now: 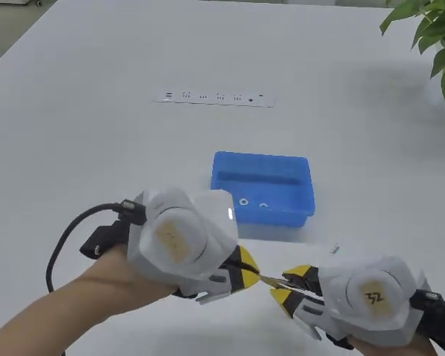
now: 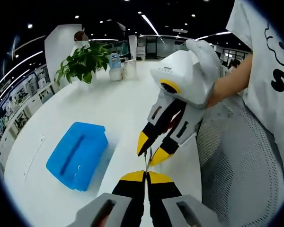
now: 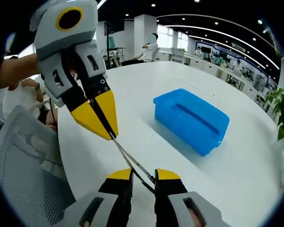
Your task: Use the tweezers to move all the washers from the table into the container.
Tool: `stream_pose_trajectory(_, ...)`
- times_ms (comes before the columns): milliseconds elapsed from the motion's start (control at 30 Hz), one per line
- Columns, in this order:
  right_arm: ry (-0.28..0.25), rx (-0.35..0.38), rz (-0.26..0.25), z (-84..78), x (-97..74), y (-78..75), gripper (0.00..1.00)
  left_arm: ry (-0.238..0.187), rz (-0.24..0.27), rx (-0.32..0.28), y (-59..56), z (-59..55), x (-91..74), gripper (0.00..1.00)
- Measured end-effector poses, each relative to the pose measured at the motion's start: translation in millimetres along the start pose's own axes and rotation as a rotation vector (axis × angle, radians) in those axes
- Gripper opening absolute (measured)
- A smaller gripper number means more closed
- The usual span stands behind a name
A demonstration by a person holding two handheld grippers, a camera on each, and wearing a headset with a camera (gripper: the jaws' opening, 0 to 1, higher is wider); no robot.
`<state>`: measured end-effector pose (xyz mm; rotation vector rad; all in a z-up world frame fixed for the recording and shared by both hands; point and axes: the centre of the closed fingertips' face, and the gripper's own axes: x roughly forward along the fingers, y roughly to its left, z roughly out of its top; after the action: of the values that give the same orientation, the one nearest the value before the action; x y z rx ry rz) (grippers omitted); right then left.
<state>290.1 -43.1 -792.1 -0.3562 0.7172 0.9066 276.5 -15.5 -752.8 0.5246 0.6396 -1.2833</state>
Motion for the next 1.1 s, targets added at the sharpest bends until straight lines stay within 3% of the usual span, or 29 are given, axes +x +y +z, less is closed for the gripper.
stream_pose_trajectory(100,-0.020,0.034,0.006,2.5,-11.1,2.6,0.15,0.022,-0.004,-0.019,-0.6,-13.5,0.5,0.00)
stream_pose_trajectory(167,-0.045,0.061,-0.014,7.1,-18.6,0.5,0.10,0.083,0.001,0.005,1.2,-29.2,1.1,0.00)
stream_pose_trajectory(267,-0.072,0.110,-0.019,12.9,-35.5,0.9,0.13,0.125,-0.011,0.007,2.1,-47.7,4.9,0.00)
stream_pose_trajectory(367,-0.095,0.132,-0.039,15.9,-47.5,-0.5,0.16,0.129,-0.015,-0.004,4.6,-55.5,10.1,0.00)
stream_pose_trajectory(467,-0.118,0.155,-0.079,16.3,-62.0,-4.3,0.18,0.163,-0.006,0.007,8.6,-66.3,17.6,0.00)
stream_pose_trajectory(600,-0.163,0.240,-0.107,15.9,-77.2,-7.4,0.27,0.199,0.000,0.023,11.2,-74.8,26.7,0.00)
stream_pose_trajectory(667,-0.173,0.251,-0.122,14.6,-81.7,-9.1,0.33,0.222,0.017,0.077,13.7,-77.8,27.7,0.00)
stream_pose_trajectory(700,-0.175,0.263,-0.135,12.9,-84.7,-10.5,0.34,0.214,0.026,0.090,13.4,-76.4,28.4,0.00)
stream_pose_trajectory(867,-0.201,0.313,-0.156,9.6,-91.3,-14.4,0.40,0.232,0.076,0.051,17.9,-77.5,30.0,0.00)
stream_pose_trajectory(900,-0.198,0.315,-0.159,9.1,-91.3,-14.7,0.40,0.218,0.079,0.058,17.5,-75.7,30.2,0.00)
stream_pose_trajectory(967,-0.194,0.303,-0.172,8.3,-92.6,-15.9,0.43,0.221,0.110,0.053,18.0,-76.3,27.0,0.09)
stream_pose_trajectory(1067,-0.189,0.295,-0.183,7.1,-94.2,-17.0,0.45,0.201,0.188,-0.083,21.5,-79.4,16.9,0.32)
stream_pose_trajectory(1100,-0.191,0.295,-0.183,6.9,-94.6,-17.1,0.46,0.177,0.219,-0.123,22.1,-78.1,10.8,0.40)
